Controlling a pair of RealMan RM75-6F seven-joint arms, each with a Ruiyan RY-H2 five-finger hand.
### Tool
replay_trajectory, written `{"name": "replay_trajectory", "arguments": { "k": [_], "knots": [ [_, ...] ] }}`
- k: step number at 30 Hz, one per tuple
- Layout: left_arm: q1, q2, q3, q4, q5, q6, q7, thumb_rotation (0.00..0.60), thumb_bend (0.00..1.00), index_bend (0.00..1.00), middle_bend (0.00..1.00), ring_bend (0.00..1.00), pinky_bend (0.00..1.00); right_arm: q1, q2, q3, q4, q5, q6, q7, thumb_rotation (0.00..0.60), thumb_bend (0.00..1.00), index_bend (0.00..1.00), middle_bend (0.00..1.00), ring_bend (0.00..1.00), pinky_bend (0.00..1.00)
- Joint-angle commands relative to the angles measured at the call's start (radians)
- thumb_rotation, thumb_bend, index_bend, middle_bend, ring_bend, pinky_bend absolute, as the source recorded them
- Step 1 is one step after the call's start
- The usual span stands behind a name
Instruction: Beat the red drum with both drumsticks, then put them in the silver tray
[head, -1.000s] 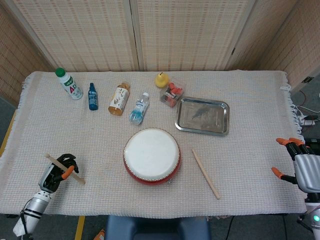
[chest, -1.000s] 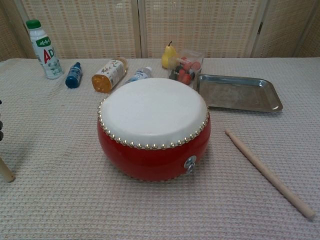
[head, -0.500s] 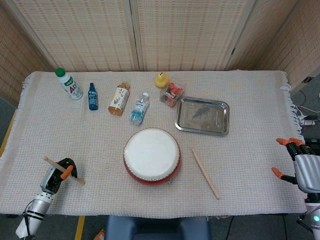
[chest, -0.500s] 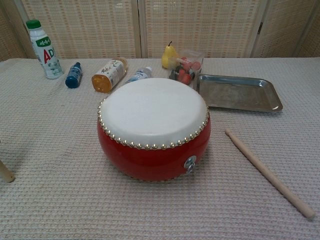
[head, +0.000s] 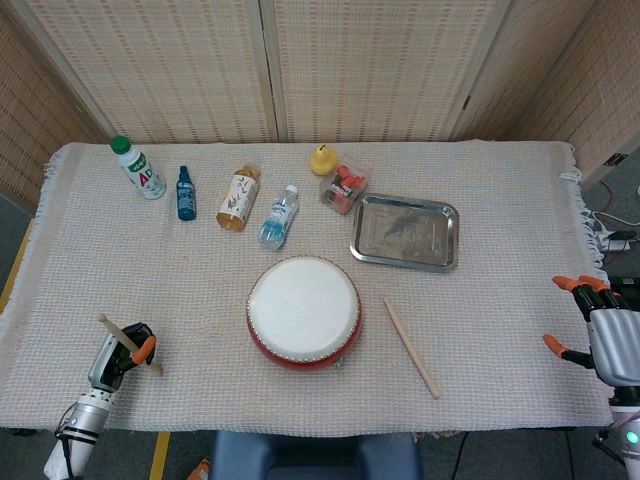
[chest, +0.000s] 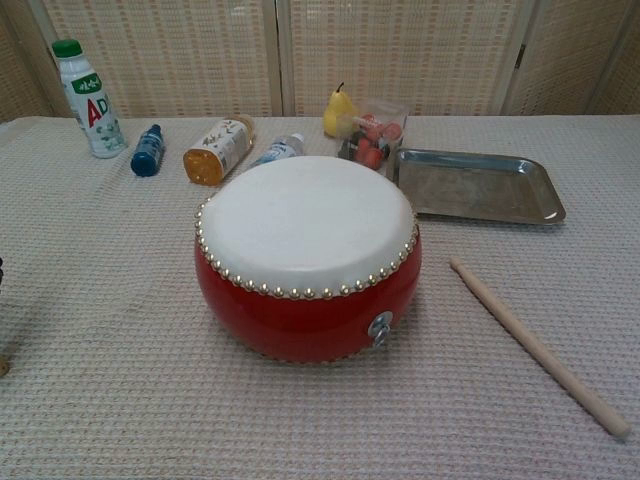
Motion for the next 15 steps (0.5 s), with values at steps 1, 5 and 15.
{"name": "replay_trajectory", "arguments": {
  "k": [1,5,15],
  "knots": [
    [0.004,-0.002,0.001,0.002,0.008,0.011,-0.005,0.418,0.3,0.67,0.78,0.69,0.74,0.0,0.0,0.0,-0.001,-0.001,0.0,-0.001,0.6,0.08,0.24,0.27,0.17,0.31],
    [0.012,-0.003,0.008,0.01,0.017,0.022,-0.017,0.42,0.31,0.68,0.78,0.69,0.74,0.001,0.0,0.0,-0.004,-0.002,0.0,-0.004,0.6,0.08,0.24,0.27,0.17,0.31],
    [0.03,0.014,0.042,0.017,0.053,0.046,-0.038,0.419,0.31,0.68,0.78,0.69,0.74,0.003,0.0,0.001,-0.01,-0.003,0.0,-0.012,0.6,0.08,0.24,0.27,0.17,0.31]
  ]
}}
